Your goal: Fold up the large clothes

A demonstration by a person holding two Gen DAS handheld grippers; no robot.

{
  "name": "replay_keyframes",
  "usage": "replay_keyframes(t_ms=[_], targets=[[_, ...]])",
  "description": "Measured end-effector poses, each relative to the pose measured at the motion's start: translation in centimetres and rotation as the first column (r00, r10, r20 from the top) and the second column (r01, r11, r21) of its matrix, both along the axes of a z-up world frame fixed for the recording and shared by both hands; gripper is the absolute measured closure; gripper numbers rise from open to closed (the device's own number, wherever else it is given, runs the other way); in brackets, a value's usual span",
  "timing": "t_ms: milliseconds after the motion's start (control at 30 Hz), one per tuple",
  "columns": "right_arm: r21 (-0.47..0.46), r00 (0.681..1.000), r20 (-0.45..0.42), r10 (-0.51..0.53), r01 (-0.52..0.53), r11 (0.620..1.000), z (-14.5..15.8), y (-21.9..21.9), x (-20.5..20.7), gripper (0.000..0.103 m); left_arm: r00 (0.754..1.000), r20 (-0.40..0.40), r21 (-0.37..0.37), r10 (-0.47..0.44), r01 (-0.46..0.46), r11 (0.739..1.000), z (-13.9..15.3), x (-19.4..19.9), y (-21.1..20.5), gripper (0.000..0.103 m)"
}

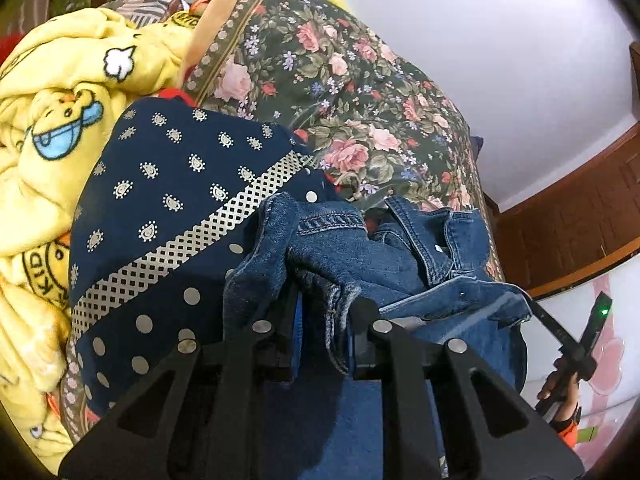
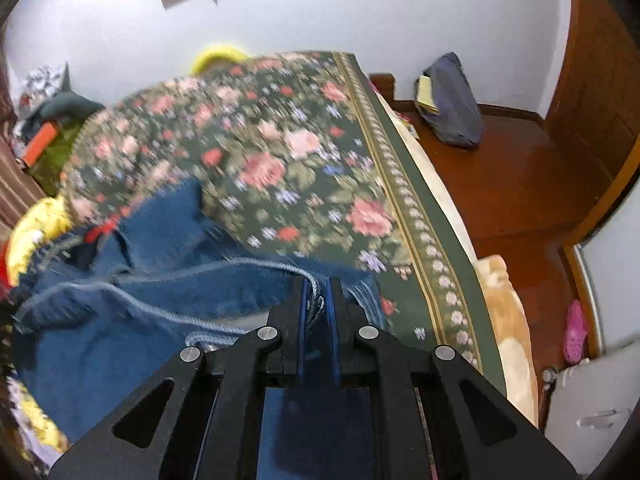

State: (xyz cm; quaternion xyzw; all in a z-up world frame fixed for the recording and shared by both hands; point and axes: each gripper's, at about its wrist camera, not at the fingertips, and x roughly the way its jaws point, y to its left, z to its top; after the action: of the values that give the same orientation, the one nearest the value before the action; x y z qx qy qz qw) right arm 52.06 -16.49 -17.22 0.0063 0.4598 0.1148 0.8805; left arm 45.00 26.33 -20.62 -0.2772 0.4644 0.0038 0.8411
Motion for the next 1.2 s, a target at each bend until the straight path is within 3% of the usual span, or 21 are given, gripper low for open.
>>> replay_keyframes(t_ms=[67, 167, 233, 300, 367, 400, 433, 500, 667, 767, 1000, 1100, 1200], targets=[[0.009, 1.000, 0.009, 0.017, -0.017, 1.000, 0.1, -0.2, -0.8, 0.095, 0.999, -0.003, 0.049, -0.037, 0.037, 0.998, 0.7, -0.1, -0.8, 0.083], [0.027, 0.998, 0.037, 0.044, -0.045, 0.999, 1.8, -0.3, -2.2, 0.095, 0.993, -0.017, 0.184, -0.117, 0.118, 0.976, 2.5, -0.6, -2.8, 0.077], [0.025, 0.995, 0.083, 0.061, -0.064, 0.998, 3.6, -0.2, -3.0, 0.095, 0.989, 0.004, 0.253, -0.148, 0.142, 0.957, 4.1, -1.6, -3.9, 0.065], [0.015, 0.989, 0.136, 0.064, -0.067, 0.998, 5.3, 0.0, -4.1, 0.093, 0.987, 0.073, 0.326, -0.144, 0.113, 0.939, 6.1, -3.0, -4.6, 0.039], [0.031, 0.980, 0.179, 0.083, -0.090, 0.995, 7.1, 0.0, -5.5, 0.086, 0.975, 0.166, 0.386, -0.148, 0.074, 0.919, 8.6, -4.9, -5.4, 0.031], [0.039, 0.978, 0.183, 0.096, -0.104, 0.994, 7.5, 0.2, -5.7, 0.074, 0.970, 0.186, 0.402, -0.156, 0.070, 0.913, 9.4, -5.5, -5.6, 0.028], [0.048, 0.975, 0.189, 0.117, -0.128, 0.991, 8.0, 0.3, -6.4, 0.061, 0.967, 0.193, 0.410, -0.164, 0.072, 0.909, 9.8, -5.9, -5.8, 0.027], [0.051, 0.965, 0.205, 0.164, -0.178, 0.983, 8.5, 0.8, -7.8, 0.055, 0.963, 0.189, 0.431, -0.192, 0.094, 0.897, 10.4, -6.9, -6.4, 0.023], [-0.025, 0.945, 0.167, 0.281, -0.281, 0.959, 7.3, 2.7, -10.8, 0.052, 0.957, 0.110, 0.452, -0.268, 0.192, 0.871, 8.6, -8.6, -8.2, 0.023], [-0.055, 0.937, 0.109, 0.332, -0.328, 0.943, 5.1, 3.9, -12.0, 0.049, 0.944, 0.062, 0.483, -0.325, 0.256, 0.837, 6.4, -9.6, -9.7, 0.023], [-0.042, 0.936, -0.027, 0.351, -0.352, 0.935, -0.4, 5.5, -12.0, 0.049, 0.926, -0.096, 0.515, -0.366, 0.361, 0.778, -0.1, -9.2, -12.1, 0.023], [-0.026, 0.929, -0.092, 0.359, -0.363, 0.932, -2.5, 6.4, -10.9, 0.049, 0.913, -0.124, 0.549, -0.389, 0.390, 0.739, -1.4, -8.2, -13.0, 0.023], [0.014, 0.912, -0.155, 0.381, -0.383, 0.924, -3.7, 7.6, -8.2, 0.049, 0.890, -0.153, 0.587, -0.429, 0.432, 0.685, -2.0, -5.9, -13.9, 0.023]])
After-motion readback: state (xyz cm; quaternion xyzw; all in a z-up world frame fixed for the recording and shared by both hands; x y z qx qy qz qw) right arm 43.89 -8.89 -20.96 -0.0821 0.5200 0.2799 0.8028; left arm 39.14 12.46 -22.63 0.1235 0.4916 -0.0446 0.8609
